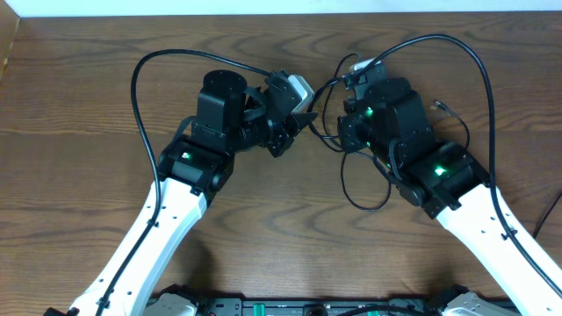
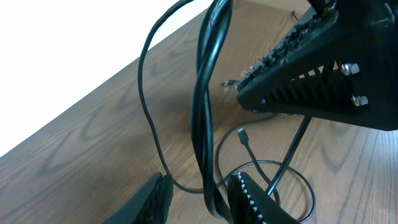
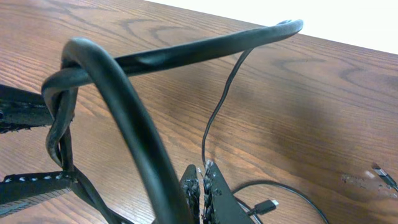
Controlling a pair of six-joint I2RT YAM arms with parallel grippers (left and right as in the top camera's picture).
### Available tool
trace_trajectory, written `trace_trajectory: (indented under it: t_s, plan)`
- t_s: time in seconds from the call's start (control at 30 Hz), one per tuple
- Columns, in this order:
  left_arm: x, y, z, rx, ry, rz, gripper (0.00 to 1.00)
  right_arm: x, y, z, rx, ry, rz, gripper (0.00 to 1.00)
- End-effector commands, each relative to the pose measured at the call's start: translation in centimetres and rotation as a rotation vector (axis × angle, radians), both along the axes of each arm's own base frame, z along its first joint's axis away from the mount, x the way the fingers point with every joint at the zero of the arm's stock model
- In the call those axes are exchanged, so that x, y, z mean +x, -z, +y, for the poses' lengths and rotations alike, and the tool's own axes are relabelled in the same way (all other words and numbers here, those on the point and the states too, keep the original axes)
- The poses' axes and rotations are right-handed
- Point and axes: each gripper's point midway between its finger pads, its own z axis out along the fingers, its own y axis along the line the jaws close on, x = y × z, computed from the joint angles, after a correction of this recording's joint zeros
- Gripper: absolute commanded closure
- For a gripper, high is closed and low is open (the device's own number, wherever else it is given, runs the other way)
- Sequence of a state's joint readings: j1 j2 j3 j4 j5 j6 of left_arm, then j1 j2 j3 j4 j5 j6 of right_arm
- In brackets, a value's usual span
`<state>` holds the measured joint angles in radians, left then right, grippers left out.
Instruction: Untangle cables
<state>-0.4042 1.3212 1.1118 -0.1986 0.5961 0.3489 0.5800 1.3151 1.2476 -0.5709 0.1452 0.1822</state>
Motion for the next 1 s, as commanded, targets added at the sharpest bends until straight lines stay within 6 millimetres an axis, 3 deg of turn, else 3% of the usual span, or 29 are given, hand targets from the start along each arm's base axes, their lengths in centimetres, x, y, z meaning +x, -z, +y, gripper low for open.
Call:
trace_trajectory:
  t_s: [0.0, 0.03, 0.07, 0.57, 0.8, 0.97]
  plan:
    - [0.1, -0.3, -0.2, 0.002, 0.013, -0.021, 0.67, 0.0, -0.5, -0.1, 0.007, -0.002, -0.010, 0.99]
    - [0.1, -0.3, -0.2, 0.002, 0.013, -0.021, 0.74, 0.0, -0.5, -0.1, 0.007, -0.002, -0.010, 0.99]
    - [0.1, -0.3, -0.2, 0.003, 0.013, -0.021, 0.92, 0.0, -0.5, -0.1, 0.007, -0.002, -0.010, 0.99]
    - [0.0, 0.5, 0.3, 0.030, -0.013, 0.009, 0.93, 0.0, -0.5, -0.1, 0.005, -0.002, -0.010, 0.99]
    - [-0.1, 3.3, 3.8, 0.205, -0.158, 0.067, 0.92, 0.1, -0.5, -0.3, 0.000, 0.007, -0.012, 0.99]
    - [0.3, 3.0, 7.8, 0.346, -0.337, 0.017, 0.93, 0.2, -0.3, -0.2, -0.003, 0.007, -0.008, 0.99]
